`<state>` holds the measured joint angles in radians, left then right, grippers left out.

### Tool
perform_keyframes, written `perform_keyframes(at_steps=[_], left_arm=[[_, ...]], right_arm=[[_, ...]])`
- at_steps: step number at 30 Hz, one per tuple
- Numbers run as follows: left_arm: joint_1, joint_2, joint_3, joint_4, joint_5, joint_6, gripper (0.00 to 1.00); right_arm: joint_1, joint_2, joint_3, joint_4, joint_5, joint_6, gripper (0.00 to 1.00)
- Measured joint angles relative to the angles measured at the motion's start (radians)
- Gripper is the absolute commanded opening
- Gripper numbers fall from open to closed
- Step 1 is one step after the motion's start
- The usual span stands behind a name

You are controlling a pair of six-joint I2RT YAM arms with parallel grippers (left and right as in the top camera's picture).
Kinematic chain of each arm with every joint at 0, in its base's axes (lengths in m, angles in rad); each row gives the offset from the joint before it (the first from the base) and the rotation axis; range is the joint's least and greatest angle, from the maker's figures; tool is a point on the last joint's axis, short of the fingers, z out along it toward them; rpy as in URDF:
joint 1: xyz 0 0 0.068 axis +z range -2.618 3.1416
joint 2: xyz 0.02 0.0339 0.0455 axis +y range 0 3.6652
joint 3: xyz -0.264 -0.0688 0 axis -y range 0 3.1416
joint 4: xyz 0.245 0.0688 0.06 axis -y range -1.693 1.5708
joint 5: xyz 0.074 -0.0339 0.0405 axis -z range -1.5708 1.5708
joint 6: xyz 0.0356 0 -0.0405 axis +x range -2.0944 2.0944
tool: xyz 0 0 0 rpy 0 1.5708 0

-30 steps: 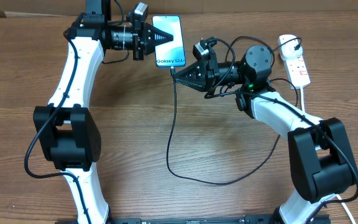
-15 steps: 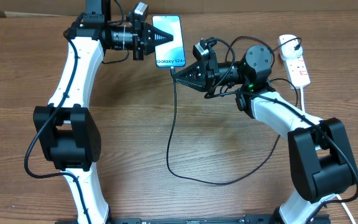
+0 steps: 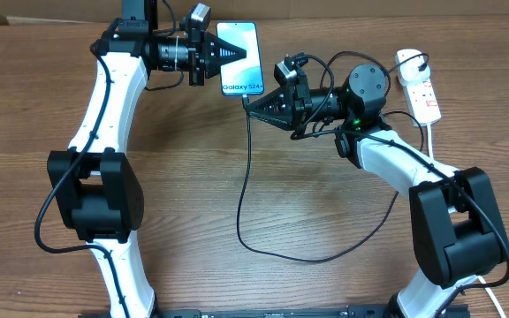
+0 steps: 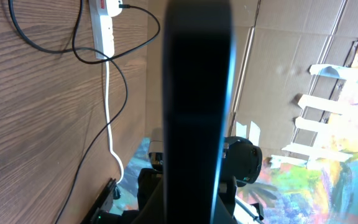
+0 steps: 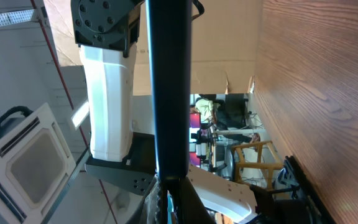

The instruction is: Plug charger to phone and switch on socket

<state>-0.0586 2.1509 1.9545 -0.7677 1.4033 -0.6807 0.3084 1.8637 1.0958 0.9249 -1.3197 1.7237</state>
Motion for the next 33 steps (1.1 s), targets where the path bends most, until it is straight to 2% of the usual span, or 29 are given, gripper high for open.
perform_keyframes(at_steps=[33], left_arm=[[0.0,0.0,0.0,-0.002,0.003,0.0,0.04]], right_arm=[[0.008,0.0,0.0,-0.021,0.008,0.0,0.04]])
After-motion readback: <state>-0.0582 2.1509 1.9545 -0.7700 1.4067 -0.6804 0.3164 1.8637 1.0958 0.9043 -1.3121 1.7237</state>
